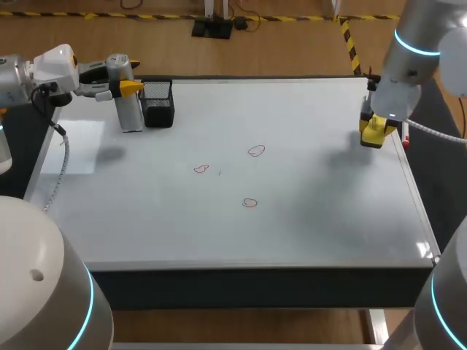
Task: Pick up the inspection probe, press it on each red-marked spot on the whiteboard one by one, put down the probe, pick up the eraser, and wipe off all the red marks.
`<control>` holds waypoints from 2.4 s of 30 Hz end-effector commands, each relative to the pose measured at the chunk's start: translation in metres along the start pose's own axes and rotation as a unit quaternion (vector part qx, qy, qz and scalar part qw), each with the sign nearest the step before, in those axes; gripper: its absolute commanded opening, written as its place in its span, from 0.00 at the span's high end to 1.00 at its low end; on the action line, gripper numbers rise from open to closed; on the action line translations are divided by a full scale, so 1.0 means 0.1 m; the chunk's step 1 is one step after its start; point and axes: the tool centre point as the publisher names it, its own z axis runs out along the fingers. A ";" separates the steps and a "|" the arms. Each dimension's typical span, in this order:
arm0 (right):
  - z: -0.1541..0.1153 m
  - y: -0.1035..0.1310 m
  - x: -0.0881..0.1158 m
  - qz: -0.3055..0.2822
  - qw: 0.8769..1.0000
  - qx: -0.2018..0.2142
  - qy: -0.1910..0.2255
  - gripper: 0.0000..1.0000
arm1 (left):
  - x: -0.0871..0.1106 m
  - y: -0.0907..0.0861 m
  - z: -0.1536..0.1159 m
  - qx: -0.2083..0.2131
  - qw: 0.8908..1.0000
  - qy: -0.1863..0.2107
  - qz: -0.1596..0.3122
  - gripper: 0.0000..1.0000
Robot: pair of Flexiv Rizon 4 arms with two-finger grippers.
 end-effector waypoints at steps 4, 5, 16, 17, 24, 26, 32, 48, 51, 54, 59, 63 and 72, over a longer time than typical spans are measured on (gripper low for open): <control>0.00 0.00 0.00 -0.001 1.000 0.001 0.002 1.00 | 0.01 -0.01 0.00 0.000 1.000 0.000 0.000 1.00; 0.00 0.00 0.00 -0.001 1.000 0.001 0.002 1.00 | 0.01 -0.01 0.00 0.000 1.000 0.000 0.000 1.00; 0.00 0.00 0.00 -0.001 1.000 0.001 0.002 1.00 | 0.11 0.01 0.11 0.001 1.000 0.009 -0.001 1.00; 0.00 0.00 0.00 -0.001 1.000 0.001 0.002 1.00 | 0.14 0.01 0.14 0.004 1.000 0.014 -0.001 1.00; 0.00 0.00 0.00 -0.001 1.000 0.001 0.002 1.00 | 0.39 -0.03 0.30 0.014 0.999 0.030 0.003 1.00; 0.00 0.00 0.00 -0.001 1.000 0.001 0.002 1.00 | 0.46 -0.04 0.36 0.016 0.999 0.032 0.003 1.00; 0.00 0.00 0.00 -0.001 1.000 0.001 0.002 1.00 | 0.69 0.03 0.54 0.026 0.998 0.051 -0.005 1.00; 0.00 0.00 0.00 -0.001 1.000 0.001 0.002 1.00 | 1.01 0.23 1.01 0.027 0.994 0.101 -0.012 1.00; 0.00 0.00 0.00 -0.001 1.000 0.001 0.002 1.00 | 1.04 0.27 1.07 0.023 0.994 0.107 -0.008 1.00; 0.00 0.00 0.00 -0.001 1.000 0.001 0.002 1.00 | 1.06 0.30 1.09 0.029 0.993 0.113 -0.008 1.00; 0.00 0.00 0.00 -0.001 1.000 0.001 0.002 1.00 | 1.12 0.34 1.13 0.034 0.992 0.125 -0.001 1.00; 0.00 0.00 0.00 -0.001 1.000 0.001 0.002 1.00 | 1.14 0.38 1.15 0.041 0.991 0.130 0.003 1.00; 0.00 0.00 0.00 -0.001 1.000 0.001 0.002 1.00 | 1.13 0.45 1.22 0.041 0.989 0.144 0.008 1.00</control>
